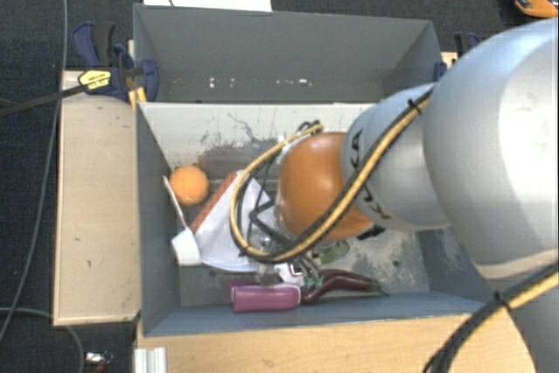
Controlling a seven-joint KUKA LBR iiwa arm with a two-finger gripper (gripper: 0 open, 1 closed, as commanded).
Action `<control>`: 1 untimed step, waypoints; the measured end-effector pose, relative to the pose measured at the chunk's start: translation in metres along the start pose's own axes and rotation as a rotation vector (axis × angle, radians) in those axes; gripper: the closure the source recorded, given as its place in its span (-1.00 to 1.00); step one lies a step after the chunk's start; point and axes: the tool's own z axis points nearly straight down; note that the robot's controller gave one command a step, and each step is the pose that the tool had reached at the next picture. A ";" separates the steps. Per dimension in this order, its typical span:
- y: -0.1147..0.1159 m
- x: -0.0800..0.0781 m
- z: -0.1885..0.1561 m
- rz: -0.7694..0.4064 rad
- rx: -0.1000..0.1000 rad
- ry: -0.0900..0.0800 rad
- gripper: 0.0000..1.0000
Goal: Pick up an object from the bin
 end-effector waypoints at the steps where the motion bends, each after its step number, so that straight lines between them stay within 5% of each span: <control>1: -0.008 0.001 -0.002 -0.036 0.000 0.002 1.00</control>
Offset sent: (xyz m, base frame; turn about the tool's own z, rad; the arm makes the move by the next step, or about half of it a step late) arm 0.0000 0.0000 0.0000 0.0000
